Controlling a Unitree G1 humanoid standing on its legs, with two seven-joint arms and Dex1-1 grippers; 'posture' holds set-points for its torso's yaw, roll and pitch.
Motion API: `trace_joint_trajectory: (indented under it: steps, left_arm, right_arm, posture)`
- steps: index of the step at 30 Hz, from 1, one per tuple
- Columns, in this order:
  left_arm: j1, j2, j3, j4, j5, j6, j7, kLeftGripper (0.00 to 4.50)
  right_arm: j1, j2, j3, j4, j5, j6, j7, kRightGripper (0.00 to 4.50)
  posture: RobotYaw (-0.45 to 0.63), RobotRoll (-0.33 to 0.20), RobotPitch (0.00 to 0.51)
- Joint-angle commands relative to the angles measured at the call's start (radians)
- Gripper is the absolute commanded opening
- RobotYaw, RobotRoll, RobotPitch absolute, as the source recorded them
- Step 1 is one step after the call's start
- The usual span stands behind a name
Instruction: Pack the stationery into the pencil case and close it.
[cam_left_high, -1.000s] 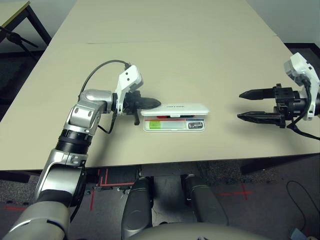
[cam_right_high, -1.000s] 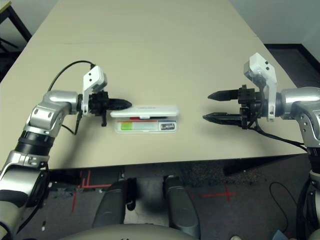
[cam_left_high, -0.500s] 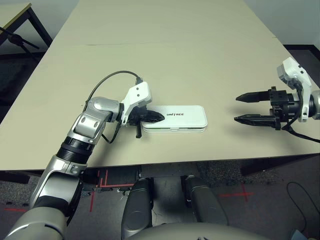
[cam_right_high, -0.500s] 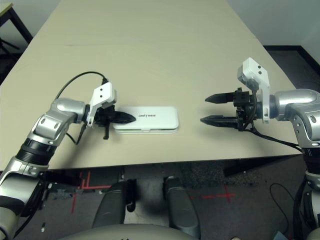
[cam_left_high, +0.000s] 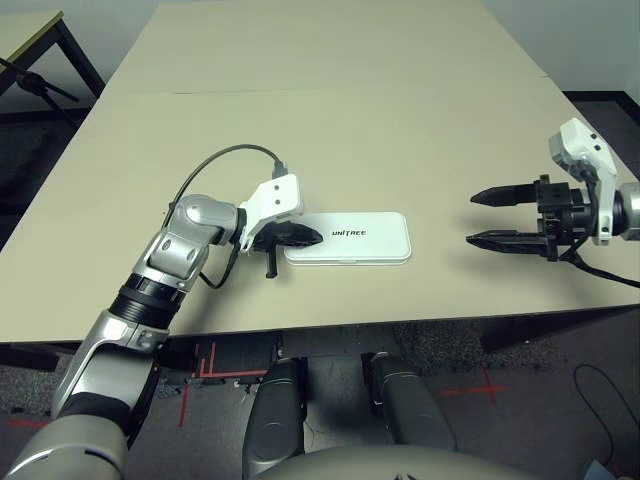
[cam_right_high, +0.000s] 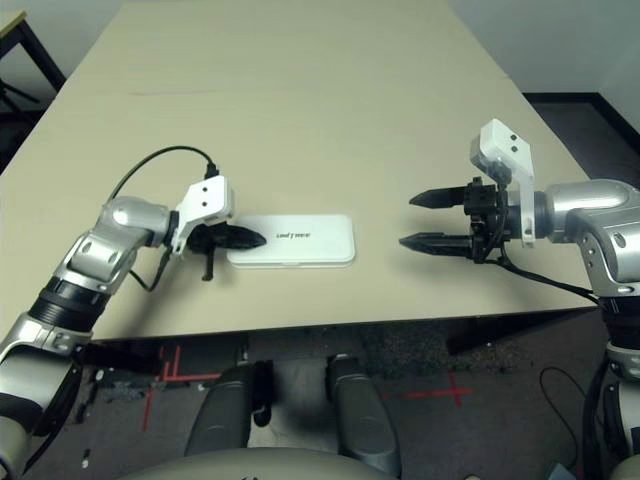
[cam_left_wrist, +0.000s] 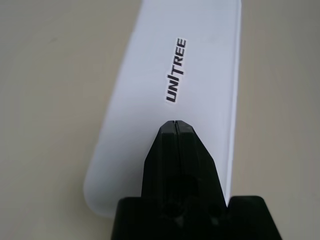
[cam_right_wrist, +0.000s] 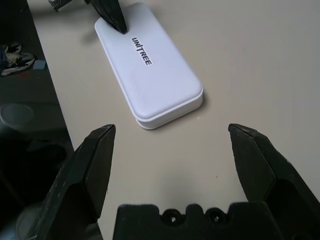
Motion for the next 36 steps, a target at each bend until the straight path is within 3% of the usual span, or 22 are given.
trace_joint_trajectory:
  steps: [1, 6, 12, 20, 26, 36]
  left_arm:
    - [0.021, -0.042, 0.101, -0.017, -0.081, 0.043, 0.074, 0.4]
    - [0.024, -0.096, 0.321, -0.031, -0.204, 0.037, 0.221, 2.17]
    - [0.016, -0.097, 0.55, 0.035, -0.265, -0.043, 0.406, 4.44]
    - [0.004, -0.056, 0.694, 0.262, -0.243, -0.25, 0.547, 4.44]
    - [-0.02, -0.05, 0.724, 0.424, -0.239, -0.385, 0.615, 4.44]
    - [-0.02, -0.053, 0.709, 0.496, -0.243, -0.477, 0.667, 4.44]
  right_arm:
    - [-0.018, 0.063, -0.039, 0.032, 0.017, -0.036, -0.061, 4.5]
    - [-0.044, 0.209, -0.145, 0.107, 0.036, -0.137, -0.215, 4.5]
    - [-0.051, 0.347, -0.224, 0.228, -0.012, -0.33, -0.414, 4.5]
    - [-0.138, 0.432, -0.311, 0.515, -0.143, -0.658, -0.781, 4.5]
    - [-0.175, 0.431, -0.349, 0.703, -0.202, -0.839, -0.982, 4.5]
    - [-0.213, 0.41, -0.357, 0.858, -0.207, -0.942, -1.074, 4.5]
  posture:
    - [-0.09, 0.0, 0.155]
    - [-0.09, 0.0, 0.154]
    - [-0.07, 0.0, 0.137]
    - [-0.08, 0.0, 0.107]
    - [-0.09, 0.0, 0.095]
    - [-0.12, 0.0, 0.13]
